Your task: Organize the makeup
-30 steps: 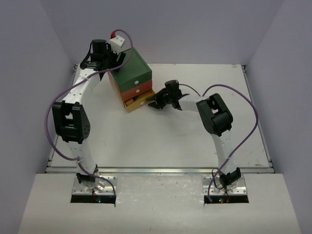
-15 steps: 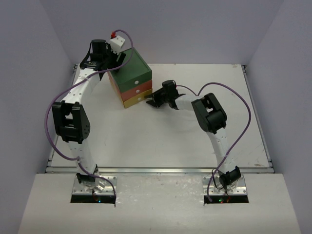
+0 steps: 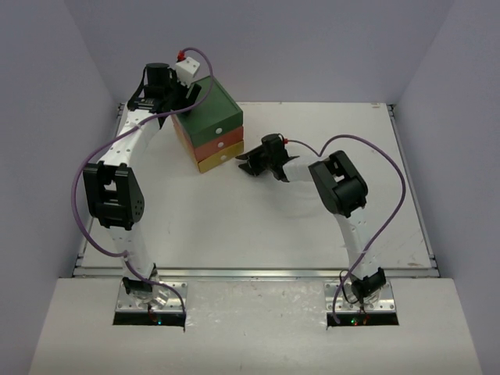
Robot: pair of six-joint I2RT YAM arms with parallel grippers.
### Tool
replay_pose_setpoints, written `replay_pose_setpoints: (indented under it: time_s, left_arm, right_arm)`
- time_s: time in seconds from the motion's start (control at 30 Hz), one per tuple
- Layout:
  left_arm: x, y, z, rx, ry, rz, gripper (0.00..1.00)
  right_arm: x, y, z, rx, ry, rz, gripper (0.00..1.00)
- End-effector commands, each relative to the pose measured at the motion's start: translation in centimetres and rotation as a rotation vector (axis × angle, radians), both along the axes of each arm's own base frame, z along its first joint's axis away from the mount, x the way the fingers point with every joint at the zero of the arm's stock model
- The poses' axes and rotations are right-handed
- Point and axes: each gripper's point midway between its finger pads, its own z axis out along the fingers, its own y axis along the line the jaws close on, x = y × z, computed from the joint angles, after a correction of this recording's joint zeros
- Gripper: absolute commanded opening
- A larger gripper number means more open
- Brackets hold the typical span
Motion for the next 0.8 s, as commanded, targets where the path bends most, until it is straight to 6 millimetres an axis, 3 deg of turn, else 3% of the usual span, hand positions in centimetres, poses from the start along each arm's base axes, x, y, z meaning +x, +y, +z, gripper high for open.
replay_pose_setpoints:
  time_s: [0.0,0.13,0.23,0.3,0.37,0.43,0.47,0.5,0.63,0.7,0.77]
  left_arm:
    - [-1.7,0.0,-3.4,-0.002,0.143,-0.019,0.75]
    - [-1.4,-0.2,-1.7,-0.020,0.111,-0.018,0.76]
    - [-1.1,-0.5,1.0,-0.049,0.062,-0.014,0.77]
    - [-1.0,-0.7,3.3,-0.072,0.021,-0.012,0.78]
    - [-1.1,-0.7,5.5,-0.084,-0.018,-0.008,0.79]
    - [-1.8,-0.2,8.2,-0.074,-0.073,0.012,0.80]
    - [-2.2,0.2,8.8,-0.064,-0.087,0.023,0.81]
    - [-2.7,1.0,9.8,-0.058,-0.110,0.048,0.81]
    - [-5.2,4.5,8.5,-0.084,-0.077,0.147,0.83]
    - [-6.7,8.2,7.8,-0.124,-0.056,0.233,0.83]
    - [-8.8,10.4,7.0,-0.180,-0.039,0.284,0.83]
  right_arm:
    - [0.7,-1.1,9.9,-0.013,-0.286,0.012,0.37]
    - [-1.2,-3.6,12.2,-0.184,-0.449,0.144,0.40]
    - [-3.0,-7.9,12.6,-0.401,-0.460,0.268,0.46]
    - [-2.7,-12.0,12.0,-0.671,-0.483,0.360,0.57]
    - [-3.6,-17.7,10.3,-0.999,-0.400,0.455,0.69]
    - [-5.5,-23.6,9.1,-1.204,-0.245,0.539,0.88]
    - [-6.0,-26.6,9.4,-1.257,-0.196,0.546,0.93]
    - [-6.8,-29.2,9.2,-1.281,-0.128,0.541,0.98]
    - [-9.6,-35.5,10.2,-1.211,-0.030,0.399,0.99]
    - [-11.6,-37.6,10.7,-1.116,-0.019,0.303,0.99]
    - [-13.1,-38.7,10.6,-1.042,-0.018,0.235,0.99]
